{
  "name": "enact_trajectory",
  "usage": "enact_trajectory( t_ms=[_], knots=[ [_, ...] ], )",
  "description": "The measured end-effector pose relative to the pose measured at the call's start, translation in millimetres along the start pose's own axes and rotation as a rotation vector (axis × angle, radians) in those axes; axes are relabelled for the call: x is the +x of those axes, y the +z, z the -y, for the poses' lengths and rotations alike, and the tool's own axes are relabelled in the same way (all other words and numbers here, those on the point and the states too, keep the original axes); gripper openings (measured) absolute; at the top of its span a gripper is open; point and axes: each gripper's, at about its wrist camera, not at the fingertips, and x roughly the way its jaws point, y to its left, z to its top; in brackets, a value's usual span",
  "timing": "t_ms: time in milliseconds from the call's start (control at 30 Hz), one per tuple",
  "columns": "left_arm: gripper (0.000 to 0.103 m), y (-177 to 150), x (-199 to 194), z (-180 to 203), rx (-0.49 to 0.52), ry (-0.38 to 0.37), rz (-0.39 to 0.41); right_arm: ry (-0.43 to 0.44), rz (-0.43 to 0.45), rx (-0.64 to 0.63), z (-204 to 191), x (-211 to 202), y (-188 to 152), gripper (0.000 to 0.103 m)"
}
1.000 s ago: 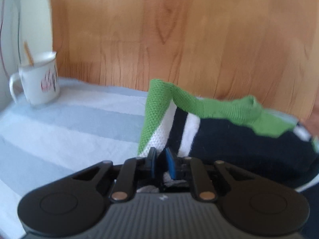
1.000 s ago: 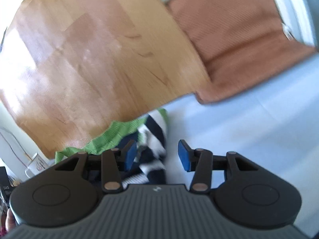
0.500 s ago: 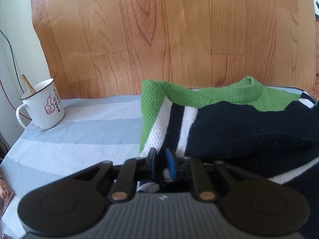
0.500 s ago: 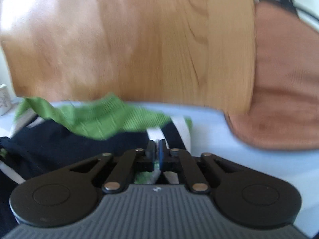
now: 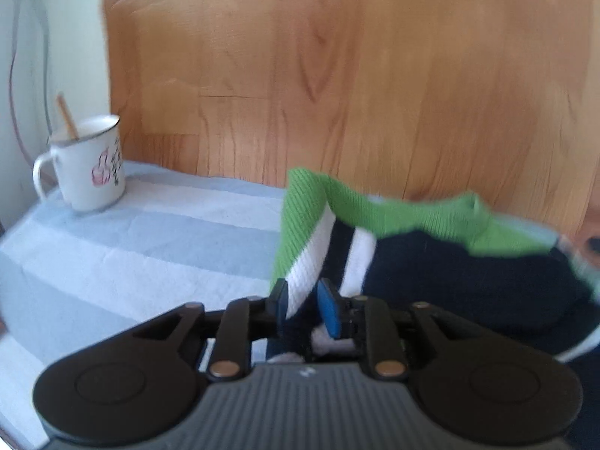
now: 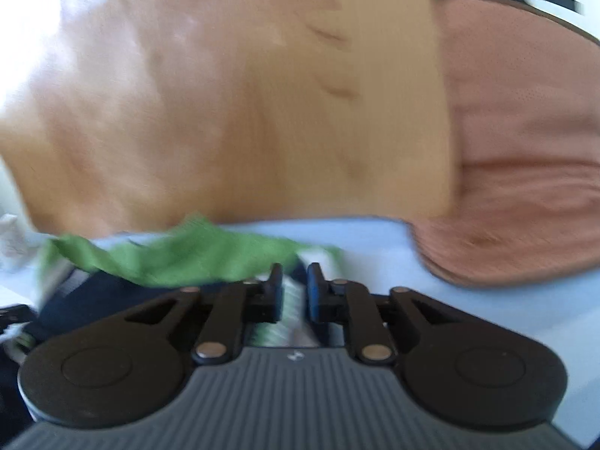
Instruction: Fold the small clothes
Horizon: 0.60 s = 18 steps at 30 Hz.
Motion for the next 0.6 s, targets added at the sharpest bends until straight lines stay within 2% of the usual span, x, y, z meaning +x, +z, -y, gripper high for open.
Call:
enact_trajectory(
  t_ms=[67,167,267,333,533,600],
  knots=[
    [0.019,3,0,-12,-0.074,-0.031,-0.009,0.078,-0.009,-0.035,-19,10,17,0.053],
    [0.019,5,8,-25,-0.150,-0.064,-0.053,0.122,-0.060,-0.101,-52,42,40,0.060],
    [0.019,5,11,-24,-0.156,-0.055,-0.064,0.059,-0.153,-0.142,-73,93,56,0.062],
    [0.019,3,12,-20,-0.134,-0.041,-0.059,0.024,-0.193,-0.120,-76,120,59,0.062],
    [0.020,1,15,-10,-0.082,-0.003,-0.054,0.051,-0.326,-0.025,-67,182,51,0.066],
    [0.020,0,14,-9,-0.075,0.002,-0.053,0.052,-0.319,-0.052,-68,186,44,0.065]
  ],
)
